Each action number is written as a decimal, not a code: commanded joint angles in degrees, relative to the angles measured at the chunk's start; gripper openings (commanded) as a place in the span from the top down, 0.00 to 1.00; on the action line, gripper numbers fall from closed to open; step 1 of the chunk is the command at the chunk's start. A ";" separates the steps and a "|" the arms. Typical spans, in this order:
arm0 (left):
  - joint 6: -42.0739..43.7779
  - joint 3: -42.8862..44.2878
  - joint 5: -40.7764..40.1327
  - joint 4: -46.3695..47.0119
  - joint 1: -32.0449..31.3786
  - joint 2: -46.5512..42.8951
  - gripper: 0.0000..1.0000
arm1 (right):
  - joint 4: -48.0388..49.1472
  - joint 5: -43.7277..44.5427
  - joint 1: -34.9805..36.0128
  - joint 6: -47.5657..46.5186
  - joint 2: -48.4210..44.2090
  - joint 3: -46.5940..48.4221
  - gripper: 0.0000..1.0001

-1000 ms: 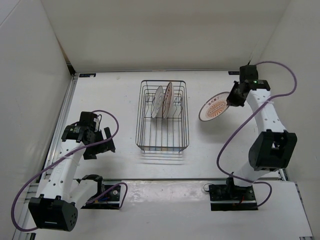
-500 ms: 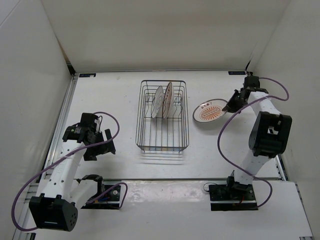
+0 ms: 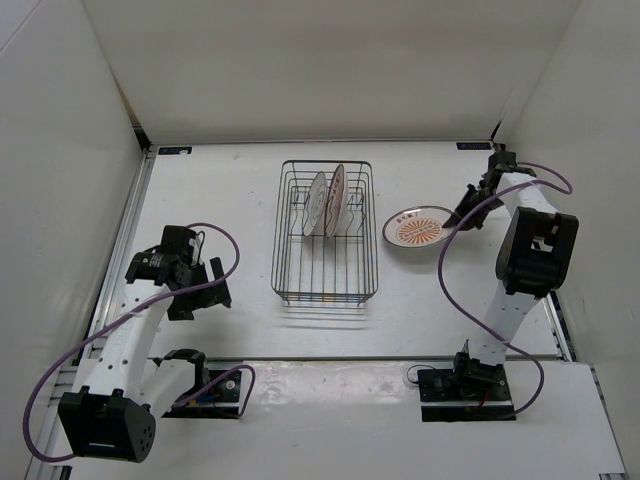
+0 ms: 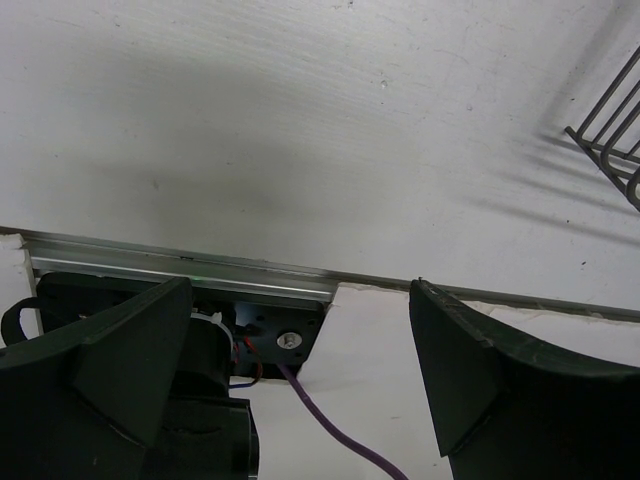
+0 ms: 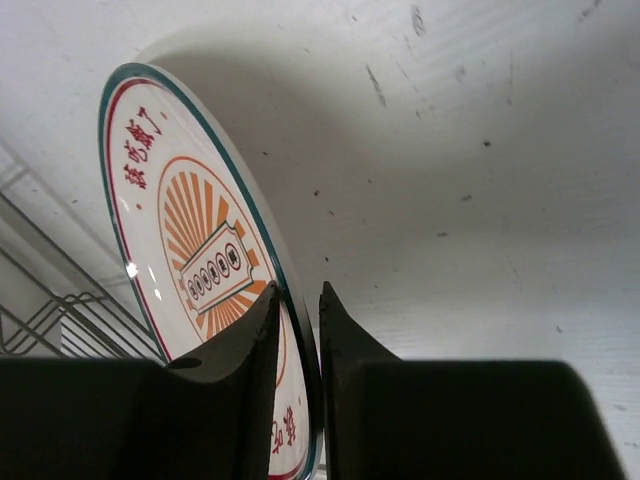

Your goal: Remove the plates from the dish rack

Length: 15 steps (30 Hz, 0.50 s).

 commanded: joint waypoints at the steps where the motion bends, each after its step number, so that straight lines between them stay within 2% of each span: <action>1: 0.25 -0.65 0.66 0.80 -0.06 -0.09 0.00 | -12.35 16.04 0.20 -3.89 3.94 -1.87 0.81; 5: -0.02 -1.18 1.36 1.24 -0.06 -0.09 0.00 | -17.54 18.59 0.38 -2.39 7.54 -0.36 0.82; 9: -0.02 -1.18 1.45 1.15 0.03 -0.18 0.00 | -17.46 19.20 0.20 -1.61 7.64 -1.25 0.66; 15: -0.02 -0.92 1.71 0.80 -0.06 0.26 0.00 | -19.56 18.59 0.38 -1.69 9.92 2.35 0.66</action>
